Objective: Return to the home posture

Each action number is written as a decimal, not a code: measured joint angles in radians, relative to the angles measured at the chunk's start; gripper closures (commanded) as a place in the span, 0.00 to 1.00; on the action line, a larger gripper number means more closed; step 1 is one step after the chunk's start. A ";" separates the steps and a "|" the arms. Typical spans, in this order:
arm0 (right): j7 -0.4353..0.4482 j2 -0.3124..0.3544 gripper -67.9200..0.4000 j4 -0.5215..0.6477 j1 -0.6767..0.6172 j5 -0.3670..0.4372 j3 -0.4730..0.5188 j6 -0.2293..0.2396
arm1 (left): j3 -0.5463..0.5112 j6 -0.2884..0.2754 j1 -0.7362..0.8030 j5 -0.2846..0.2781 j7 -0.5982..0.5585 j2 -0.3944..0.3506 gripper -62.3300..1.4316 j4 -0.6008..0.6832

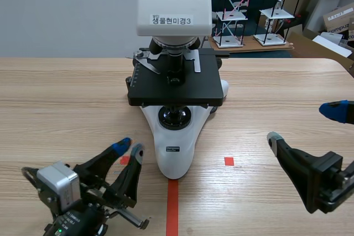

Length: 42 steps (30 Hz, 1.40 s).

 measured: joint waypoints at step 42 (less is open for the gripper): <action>0.000 0.000 0.09 0.000 0.000 0.000 0.000 0.000 | -0.395 0.008 0.737 -0.018 0.495 -0.331 0.04 1.050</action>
